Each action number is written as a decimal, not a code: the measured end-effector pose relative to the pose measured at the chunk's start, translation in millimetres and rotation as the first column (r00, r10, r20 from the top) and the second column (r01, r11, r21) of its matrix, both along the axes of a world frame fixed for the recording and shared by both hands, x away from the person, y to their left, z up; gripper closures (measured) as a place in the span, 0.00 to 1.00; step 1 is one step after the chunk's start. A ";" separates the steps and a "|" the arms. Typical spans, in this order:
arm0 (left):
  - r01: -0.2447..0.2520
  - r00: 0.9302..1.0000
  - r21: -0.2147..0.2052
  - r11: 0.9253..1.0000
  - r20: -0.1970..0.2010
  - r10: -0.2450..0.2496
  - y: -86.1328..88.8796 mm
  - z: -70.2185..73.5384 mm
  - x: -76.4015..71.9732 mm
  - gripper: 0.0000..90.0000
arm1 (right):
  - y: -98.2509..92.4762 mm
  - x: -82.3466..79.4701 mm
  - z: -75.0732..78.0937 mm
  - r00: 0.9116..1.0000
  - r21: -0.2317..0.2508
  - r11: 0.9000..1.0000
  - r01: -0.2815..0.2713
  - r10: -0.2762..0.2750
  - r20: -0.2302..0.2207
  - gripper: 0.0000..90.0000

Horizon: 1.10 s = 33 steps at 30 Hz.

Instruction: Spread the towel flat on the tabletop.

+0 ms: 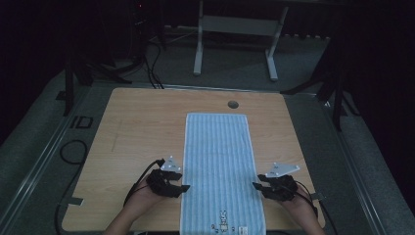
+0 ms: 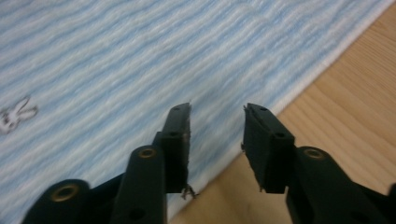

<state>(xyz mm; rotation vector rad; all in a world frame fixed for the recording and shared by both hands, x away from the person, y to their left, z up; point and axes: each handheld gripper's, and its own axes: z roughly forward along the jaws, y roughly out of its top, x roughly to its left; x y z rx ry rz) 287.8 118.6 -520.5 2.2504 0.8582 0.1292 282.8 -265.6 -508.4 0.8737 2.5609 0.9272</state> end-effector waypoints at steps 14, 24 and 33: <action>-0.001 1.000 0.057 0.998 -0.004 0.002 -28.1 -24.4 33.5 0.41 | 32.8 66.2 -30.9 0.999 0.002 1.000 0.013 -0.012 -0.029 0.59; 0.011 1.000 0.082 0.997 0.011 -0.012 -44.0 -25.0 33.8 0.31 | 20.0 67.5 -36.0 0.998 0.012 0.999 0.032 -0.031 -0.053 0.55; 0.050 0.999 0.063 0.997 -0.012 -0.050 -59.2 -24.2 30.5 0.31 | 0.0 59.4 -36.3 0.997 0.020 0.999 0.048 -0.047 -0.053 0.55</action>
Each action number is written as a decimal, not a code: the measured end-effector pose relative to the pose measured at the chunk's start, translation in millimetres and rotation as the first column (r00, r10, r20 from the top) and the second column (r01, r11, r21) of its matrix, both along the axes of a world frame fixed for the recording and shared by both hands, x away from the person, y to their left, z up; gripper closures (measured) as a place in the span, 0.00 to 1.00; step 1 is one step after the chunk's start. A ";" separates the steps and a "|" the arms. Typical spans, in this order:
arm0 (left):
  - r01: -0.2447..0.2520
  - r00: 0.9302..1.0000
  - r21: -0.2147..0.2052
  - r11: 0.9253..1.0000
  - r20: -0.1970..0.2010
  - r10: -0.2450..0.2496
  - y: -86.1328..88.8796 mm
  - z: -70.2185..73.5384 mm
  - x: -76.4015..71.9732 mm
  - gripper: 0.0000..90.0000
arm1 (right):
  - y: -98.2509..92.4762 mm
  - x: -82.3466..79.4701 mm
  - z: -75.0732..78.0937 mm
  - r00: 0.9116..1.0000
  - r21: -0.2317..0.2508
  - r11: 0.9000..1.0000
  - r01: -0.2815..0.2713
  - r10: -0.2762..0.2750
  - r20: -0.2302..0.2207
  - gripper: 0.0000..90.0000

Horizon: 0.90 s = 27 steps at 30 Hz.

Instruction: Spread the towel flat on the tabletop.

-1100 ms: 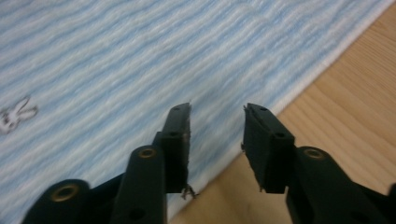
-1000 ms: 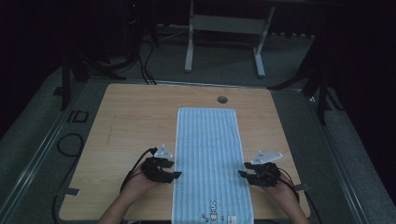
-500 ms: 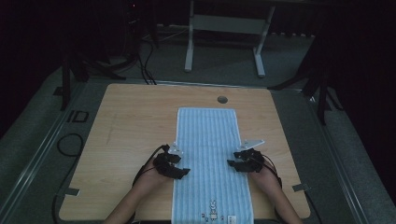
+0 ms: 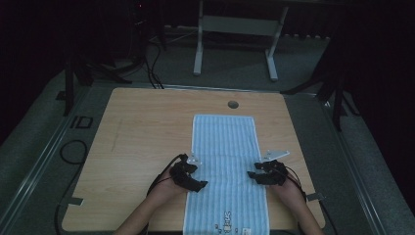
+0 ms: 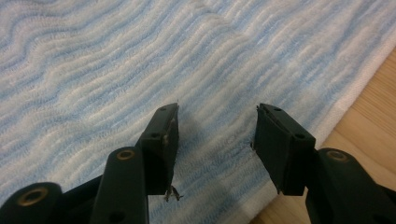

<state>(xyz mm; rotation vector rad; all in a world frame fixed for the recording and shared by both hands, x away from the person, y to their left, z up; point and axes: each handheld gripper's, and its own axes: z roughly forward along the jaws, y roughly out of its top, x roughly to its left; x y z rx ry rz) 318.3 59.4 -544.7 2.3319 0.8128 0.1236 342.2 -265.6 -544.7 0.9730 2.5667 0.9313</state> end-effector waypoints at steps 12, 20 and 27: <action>0.071 0.997 -0.019 0.997 -0.003 -0.071 -6.5 7.3 -26.2 0.31 | -2.7 -29.4 13.2 0.999 0.020 0.999 -0.039 0.039 0.003 0.61; 0.048 0.999 0.015 0.999 0.013 -0.048 -5.3 -0.3 -44.8 0.31 | -13.6 -45.0 -0.8 1.000 0.007 1.000 -0.027 0.027 0.002 0.51; 0.082 0.997 0.019 0.996 -0.015 -0.081 -9.4 2.2 -55.7 0.30 | -13.9 -50.8 1.0 0.999 -0.005 0.999 -0.034 0.034 -0.018 0.49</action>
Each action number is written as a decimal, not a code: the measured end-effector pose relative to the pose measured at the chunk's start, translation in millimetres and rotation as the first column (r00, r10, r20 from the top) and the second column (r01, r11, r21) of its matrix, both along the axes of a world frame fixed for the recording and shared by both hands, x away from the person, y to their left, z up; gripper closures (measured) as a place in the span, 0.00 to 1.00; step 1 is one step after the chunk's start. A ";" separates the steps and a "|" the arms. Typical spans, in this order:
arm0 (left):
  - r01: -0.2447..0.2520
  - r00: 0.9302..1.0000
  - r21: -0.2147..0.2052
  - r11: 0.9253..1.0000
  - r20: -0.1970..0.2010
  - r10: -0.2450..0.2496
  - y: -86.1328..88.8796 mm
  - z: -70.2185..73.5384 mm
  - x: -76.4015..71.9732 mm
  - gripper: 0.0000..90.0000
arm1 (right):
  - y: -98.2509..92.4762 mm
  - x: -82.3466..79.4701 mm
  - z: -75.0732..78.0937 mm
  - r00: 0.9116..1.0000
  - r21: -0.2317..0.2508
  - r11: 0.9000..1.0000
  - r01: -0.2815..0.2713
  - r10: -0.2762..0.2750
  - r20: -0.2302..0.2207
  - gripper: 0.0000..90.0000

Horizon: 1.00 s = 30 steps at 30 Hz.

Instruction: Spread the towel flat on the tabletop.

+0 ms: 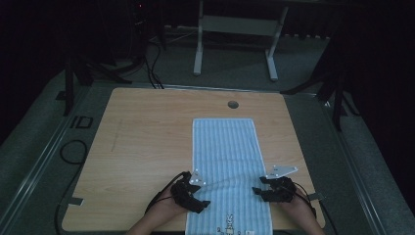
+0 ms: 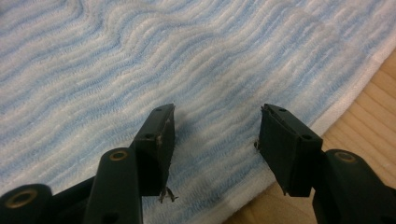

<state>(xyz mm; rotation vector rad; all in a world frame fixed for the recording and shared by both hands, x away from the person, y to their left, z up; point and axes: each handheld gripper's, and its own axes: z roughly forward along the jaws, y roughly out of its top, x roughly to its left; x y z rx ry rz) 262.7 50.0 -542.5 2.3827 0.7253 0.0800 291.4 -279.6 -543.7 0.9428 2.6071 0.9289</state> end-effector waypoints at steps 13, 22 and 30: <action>-0.171 0.985 -0.041 0.984 0.002 0.171 41.2 23.4 59.4 0.30 | -12.9 30.8 30.5 0.998 0.028 0.998 0.056 -0.057 0.032 0.49; -0.240 0.970 -0.014 0.971 -0.045 0.239 37.1 11.6 106.5 0.31 | -12.9 82.5 26.6 0.993 -0.019 0.993 0.120 -0.119 0.012 0.59; -0.252 0.967 -0.002 0.968 -0.038 0.252 21.4 3.6 135.9 0.31 | 2.1 115.0 14.7 0.990 -0.013 0.990 0.137 -0.138 -0.028 0.67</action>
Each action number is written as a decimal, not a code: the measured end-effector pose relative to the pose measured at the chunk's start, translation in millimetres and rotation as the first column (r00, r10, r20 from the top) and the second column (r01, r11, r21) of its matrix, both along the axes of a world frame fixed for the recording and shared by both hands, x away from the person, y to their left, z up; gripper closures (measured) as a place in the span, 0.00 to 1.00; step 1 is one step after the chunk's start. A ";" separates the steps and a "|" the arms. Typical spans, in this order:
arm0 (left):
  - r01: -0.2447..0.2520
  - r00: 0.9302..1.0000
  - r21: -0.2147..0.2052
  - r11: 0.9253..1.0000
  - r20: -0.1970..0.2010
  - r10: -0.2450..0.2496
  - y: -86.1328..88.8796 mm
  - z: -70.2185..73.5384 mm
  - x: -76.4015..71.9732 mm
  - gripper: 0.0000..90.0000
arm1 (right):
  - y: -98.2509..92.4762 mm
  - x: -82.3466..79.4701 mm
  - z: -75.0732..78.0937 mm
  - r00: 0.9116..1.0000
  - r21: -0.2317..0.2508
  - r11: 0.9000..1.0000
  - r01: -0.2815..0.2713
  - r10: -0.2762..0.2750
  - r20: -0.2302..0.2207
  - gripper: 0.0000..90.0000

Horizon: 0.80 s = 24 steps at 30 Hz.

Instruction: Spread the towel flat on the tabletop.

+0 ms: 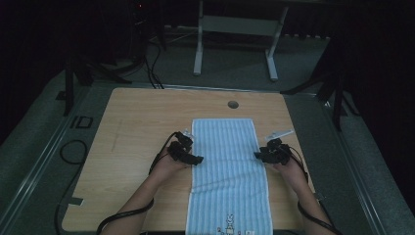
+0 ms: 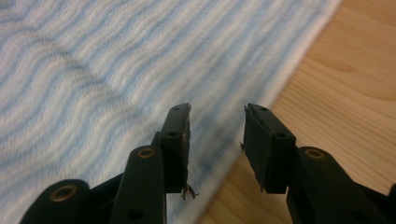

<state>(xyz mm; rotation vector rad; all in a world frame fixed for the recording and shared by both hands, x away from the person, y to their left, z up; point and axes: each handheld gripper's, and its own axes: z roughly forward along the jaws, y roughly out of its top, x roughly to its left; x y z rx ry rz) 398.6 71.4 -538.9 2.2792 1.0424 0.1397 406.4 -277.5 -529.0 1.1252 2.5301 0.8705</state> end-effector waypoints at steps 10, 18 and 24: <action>-0.017 0.999 0.061 0.998 0.038 0.015 -11.0 -2.7 26.3 0.31 | 9.8 15.0 -9.2 1.000 -0.014 1.000 0.006 -0.006 -0.015 0.65; -0.053 0.997 0.132 0.990 0.061 0.045 -17.0 -2.3 52.9 0.30 | 13.1 23.9 -8.7 1.000 -0.037 0.999 0.021 -0.021 -0.007 0.64; -0.075 0.996 0.147 0.986 0.050 0.068 -19.7 -1.3 65.9 0.29 | 12.2 28.7 -8.7 0.999 -0.037 0.999 0.030 -0.031 -0.008 0.63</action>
